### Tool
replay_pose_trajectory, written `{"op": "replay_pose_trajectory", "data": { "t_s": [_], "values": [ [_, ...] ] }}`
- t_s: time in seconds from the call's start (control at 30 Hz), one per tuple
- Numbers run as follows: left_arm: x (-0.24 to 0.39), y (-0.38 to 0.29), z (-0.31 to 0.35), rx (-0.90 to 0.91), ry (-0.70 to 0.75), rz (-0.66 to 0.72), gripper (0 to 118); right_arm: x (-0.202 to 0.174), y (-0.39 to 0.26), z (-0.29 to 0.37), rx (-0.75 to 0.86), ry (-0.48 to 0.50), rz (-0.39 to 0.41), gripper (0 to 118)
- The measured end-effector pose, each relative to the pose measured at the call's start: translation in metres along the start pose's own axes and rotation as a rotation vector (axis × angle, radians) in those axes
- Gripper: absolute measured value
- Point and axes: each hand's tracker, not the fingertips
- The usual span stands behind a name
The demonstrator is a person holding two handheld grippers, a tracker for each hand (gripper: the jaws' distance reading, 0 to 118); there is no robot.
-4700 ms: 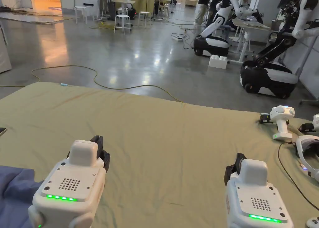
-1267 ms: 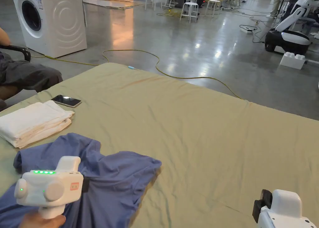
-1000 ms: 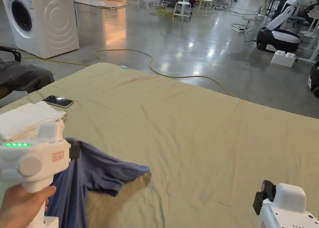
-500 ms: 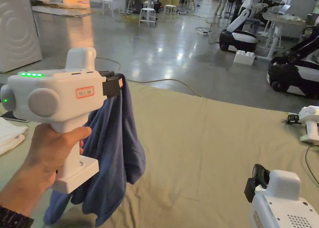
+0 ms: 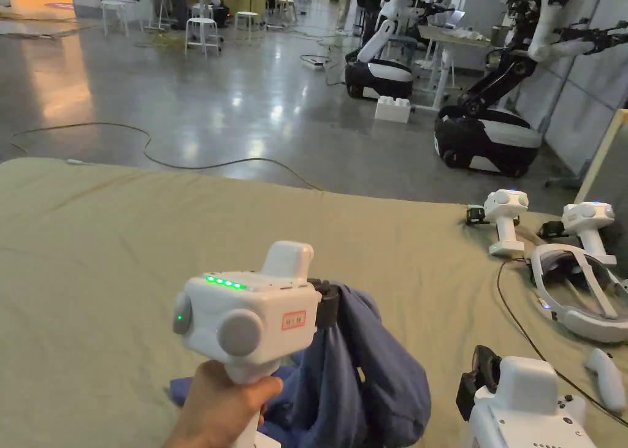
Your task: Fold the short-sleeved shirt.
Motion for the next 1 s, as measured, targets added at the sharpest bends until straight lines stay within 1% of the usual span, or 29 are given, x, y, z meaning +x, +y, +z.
{"op": "replay_pose_trajectory", "data": {
  "t_s": [0.13,0.17,0.2,0.3,0.33,0.37,0.43,0.53,0.67,0.73,0.8,0.83,0.87,0.9,0.93,0.97,1.0],
  "values": [
    [0.000,-0.049,-0.030,-0.114,0.010,0.004,1,0.005,-0.013,-0.002,-0.045,-0.008,-0.003,0],
    [-0.002,-0.058,-0.034,-0.116,0.010,0.004,2,0.006,-0.015,-0.002,-0.058,-0.007,-0.001,0],
    [-0.004,-0.065,-0.035,-0.125,0.013,0.001,8,0.006,-0.017,-0.003,-0.066,-0.005,0.000,0],
    [-0.014,-0.072,-0.027,-0.132,0.039,0.018,48,0.003,-0.020,-0.005,-0.084,0.005,0.000,0],
    [-0.019,-0.073,-0.020,-0.109,0.046,0.034,51,0.000,-0.019,-0.006,-0.087,0.010,0.001,0],
    [-0.023,-0.070,-0.011,-0.071,0.054,0.044,52,-0.004,-0.017,-0.006,-0.089,0.016,0.002,0],
    [-0.031,-0.063,0.007,0.007,0.088,0.060,59,-0.010,-0.013,-0.008,-0.083,0.034,0.002,0],
    [-0.043,-0.052,0.041,0.124,0.137,0.083,59,-0.026,-0.002,-0.011,-0.058,0.064,0.003,0],
    [-0.055,-0.044,0.082,0.240,0.249,0.104,59,-0.049,0.015,-0.015,-0.010,0.108,-0.013,0],
    [-0.060,-0.045,0.100,0.296,0.279,0.098,58,-0.059,0.021,-0.016,0.016,0.120,-0.026,0],
    [-0.061,-0.045,0.113,0.333,0.337,0.089,55,-0.069,0.027,-0.016,0.037,0.126,-0.030,0],
    [-0.062,-0.044,0.118,0.341,0.361,0.084,48,-0.074,0.029,-0.016,0.043,0.128,-0.031,0],
    [-0.062,-0.045,0.122,0.351,0.382,0.076,34,-0.078,0.031,-0.016,0.049,0.131,-0.033,0],
    [-0.062,-0.046,0.126,0.358,0.386,0.067,15,-0.081,0.032,-0.016,0.061,0.135,-0.038,0],
    [-0.063,-0.046,0.126,0.356,0.401,0.054,11,-0.084,0.032,-0.015,0.071,0.136,-0.043,0],
    [-0.064,-0.046,0.126,0.345,0.450,0.042,6,-0.087,0.034,-0.014,0.082,0.136,-0.046,0],
    [-0.066,-0.048,0.127,0.332,0.445,0.043,1,-0.090,0.034,-0.013,0.093,0.138,-0.046,0]
  ]
}}
